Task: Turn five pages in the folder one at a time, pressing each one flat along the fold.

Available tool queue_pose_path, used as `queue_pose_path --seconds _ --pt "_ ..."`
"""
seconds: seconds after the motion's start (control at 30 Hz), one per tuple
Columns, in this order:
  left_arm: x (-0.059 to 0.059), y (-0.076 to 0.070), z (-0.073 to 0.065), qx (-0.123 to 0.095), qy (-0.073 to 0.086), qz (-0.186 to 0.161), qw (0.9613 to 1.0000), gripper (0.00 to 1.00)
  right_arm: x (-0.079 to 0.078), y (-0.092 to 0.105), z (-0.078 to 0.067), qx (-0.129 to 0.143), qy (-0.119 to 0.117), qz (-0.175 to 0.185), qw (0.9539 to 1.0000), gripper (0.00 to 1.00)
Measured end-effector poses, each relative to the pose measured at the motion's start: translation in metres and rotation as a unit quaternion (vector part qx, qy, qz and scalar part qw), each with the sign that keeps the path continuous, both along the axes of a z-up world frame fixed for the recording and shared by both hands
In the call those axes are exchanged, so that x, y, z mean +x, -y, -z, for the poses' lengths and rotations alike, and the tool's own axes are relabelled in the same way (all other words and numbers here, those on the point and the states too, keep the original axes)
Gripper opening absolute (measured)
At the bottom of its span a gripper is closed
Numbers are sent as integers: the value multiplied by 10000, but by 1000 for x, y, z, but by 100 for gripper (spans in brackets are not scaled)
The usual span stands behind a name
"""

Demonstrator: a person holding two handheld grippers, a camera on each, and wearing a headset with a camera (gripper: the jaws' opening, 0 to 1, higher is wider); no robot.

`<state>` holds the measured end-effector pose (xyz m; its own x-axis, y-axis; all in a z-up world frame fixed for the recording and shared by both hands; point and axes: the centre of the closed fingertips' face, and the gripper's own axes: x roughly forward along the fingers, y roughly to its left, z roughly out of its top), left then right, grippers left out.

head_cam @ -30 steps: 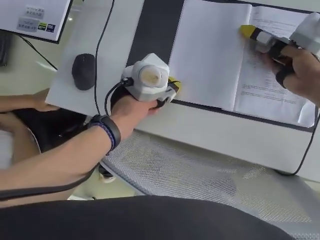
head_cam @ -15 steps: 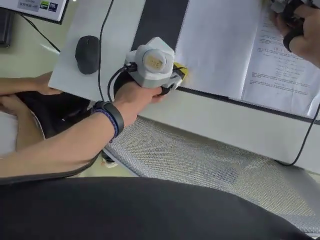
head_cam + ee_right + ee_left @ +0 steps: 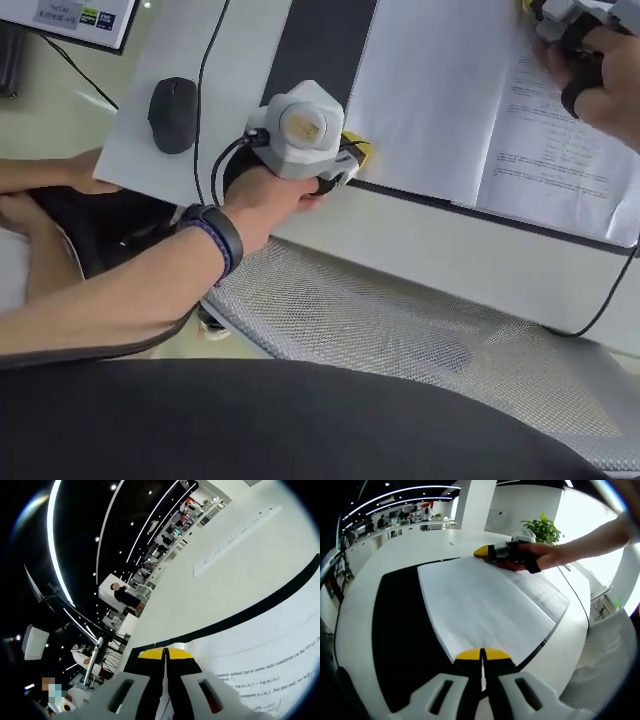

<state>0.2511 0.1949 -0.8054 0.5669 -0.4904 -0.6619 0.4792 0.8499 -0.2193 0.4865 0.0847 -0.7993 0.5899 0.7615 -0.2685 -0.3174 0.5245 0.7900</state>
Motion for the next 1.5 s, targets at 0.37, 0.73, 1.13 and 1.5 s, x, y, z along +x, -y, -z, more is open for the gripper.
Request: queue_pose_path --seconds 0.37,0.73,1.13,1.5 --pt "0 0 -1 -65 -28 -70 10000 0 -65 -3 -4 -213 119 -680 9974 0" --pt "1 0 1 -53 -44 -44 10000 0 -133 2 -5 -253 99 -1172 9927 0" --pt "2 1 4 -86 -12 -60 9999 0 -202 2 -4 -318 150 -1817 9827 0" --pt "1 1 4 -44 5 -35 10000 0 -259 -1 -6 -313 72 -2138 9763 0"
